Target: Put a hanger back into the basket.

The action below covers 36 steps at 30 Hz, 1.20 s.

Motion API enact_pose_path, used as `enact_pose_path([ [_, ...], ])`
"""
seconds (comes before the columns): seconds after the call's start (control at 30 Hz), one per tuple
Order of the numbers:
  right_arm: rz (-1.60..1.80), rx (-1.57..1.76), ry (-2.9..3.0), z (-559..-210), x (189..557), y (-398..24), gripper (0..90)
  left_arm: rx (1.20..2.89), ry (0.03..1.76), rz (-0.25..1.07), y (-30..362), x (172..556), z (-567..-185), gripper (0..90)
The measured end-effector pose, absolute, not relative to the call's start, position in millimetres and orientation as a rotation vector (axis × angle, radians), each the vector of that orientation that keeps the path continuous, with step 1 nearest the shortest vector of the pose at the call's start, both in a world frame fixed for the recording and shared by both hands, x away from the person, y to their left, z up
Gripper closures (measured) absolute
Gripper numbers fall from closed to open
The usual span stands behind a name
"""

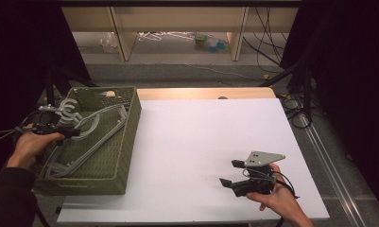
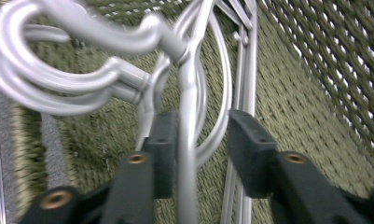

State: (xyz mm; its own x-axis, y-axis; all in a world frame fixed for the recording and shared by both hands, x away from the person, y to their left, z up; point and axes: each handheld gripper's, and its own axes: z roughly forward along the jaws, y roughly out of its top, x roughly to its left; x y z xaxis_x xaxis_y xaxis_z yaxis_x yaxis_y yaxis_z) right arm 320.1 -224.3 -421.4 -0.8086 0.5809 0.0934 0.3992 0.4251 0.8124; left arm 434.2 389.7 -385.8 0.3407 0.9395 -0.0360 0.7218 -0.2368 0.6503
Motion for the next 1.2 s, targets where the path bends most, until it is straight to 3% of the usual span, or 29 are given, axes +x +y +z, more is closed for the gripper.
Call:
enact_pose_path([
  [0.37, 1.331, 0.878, 2.478, -421.2, 319.6, -223.7, 22.8, 1.968, 1.342, 0.578, 368.7, 415.2, -358.1, 41.3],
  [0.4, 1.331, 0.867, 2.470, -421.5, 320.1, -224.0, 22.8, 1.887, 1.342, 0.583, 362.4, 412.5, -357.4, 39.8],
  [0.63, 1.337, 0.879, 2.460, -420.8, 319.8, -224.6, 22.8, 1.781, 1.235, 0.545, 335.4, 389.5, -352.0, 36.0],
  [1.2, 1.359, 0.882, 2.434, -419.9, 319.7, -225.2, 21.8, 1.826, 0.960, 0.552, 263.9, 333.6, -351.0, 29.8],
])
